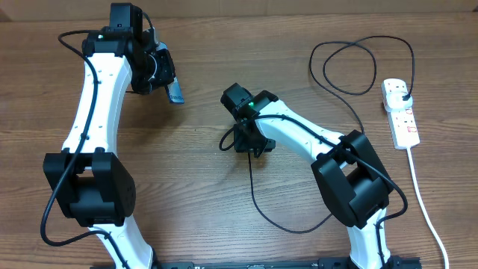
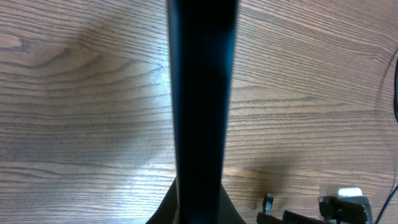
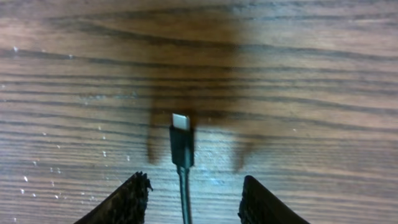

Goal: Plug charger to phone and switch on socket

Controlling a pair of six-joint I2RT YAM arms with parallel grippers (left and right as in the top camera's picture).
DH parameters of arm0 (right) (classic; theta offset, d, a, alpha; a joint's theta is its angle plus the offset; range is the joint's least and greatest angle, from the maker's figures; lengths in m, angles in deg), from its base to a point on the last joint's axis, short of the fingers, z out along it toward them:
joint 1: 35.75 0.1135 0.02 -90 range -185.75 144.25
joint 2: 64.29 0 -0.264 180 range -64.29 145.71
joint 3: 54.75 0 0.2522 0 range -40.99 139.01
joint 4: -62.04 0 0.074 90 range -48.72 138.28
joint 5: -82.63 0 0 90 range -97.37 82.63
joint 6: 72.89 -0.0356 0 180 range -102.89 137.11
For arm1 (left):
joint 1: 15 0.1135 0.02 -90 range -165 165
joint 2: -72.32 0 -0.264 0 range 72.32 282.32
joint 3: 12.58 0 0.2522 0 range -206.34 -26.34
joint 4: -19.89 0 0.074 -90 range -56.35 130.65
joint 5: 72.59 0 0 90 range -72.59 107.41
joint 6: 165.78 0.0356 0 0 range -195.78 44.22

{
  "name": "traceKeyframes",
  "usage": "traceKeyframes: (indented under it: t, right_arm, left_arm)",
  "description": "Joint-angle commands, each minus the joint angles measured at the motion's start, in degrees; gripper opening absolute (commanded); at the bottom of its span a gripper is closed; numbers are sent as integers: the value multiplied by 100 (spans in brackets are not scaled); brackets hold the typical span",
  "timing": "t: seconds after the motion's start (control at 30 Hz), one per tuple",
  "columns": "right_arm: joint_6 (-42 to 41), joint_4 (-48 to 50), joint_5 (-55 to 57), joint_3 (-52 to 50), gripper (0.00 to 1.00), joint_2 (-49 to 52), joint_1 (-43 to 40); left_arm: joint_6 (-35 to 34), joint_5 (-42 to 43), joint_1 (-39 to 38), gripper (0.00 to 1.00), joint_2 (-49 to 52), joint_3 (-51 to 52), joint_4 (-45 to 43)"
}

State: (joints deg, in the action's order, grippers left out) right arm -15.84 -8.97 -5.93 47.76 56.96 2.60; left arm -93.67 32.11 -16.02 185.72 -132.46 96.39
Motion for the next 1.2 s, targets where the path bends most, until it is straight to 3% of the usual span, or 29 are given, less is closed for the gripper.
traceKeyframes:
  t: [0.0, 0.17, 0.33, 0.5, 1.17]
  right_arm:
    - [39, 245, -20, -251, 46, 31, 33]
    - [37, 688, 24, -715, 35, 31, 31]
    - [35, 754, 332, -789, 33, 39, 72]
    - [39, 855, 367, -791, 23, 39, 96]
    - [-2, 748, 144, -791, 12, 201, 96]
  left_arm:
    - [-35, 35, 15, 4, -68, -90, -24]
    - [-35, 33, 15, 4, -68, -90, -26]
    - [-37, 35, 15, 4, -68, -90, -44]
    - [-37, 35, 15, 4, -68, -90, -44]
    - [-37, 35, 15, 4, -68, -90, -35]
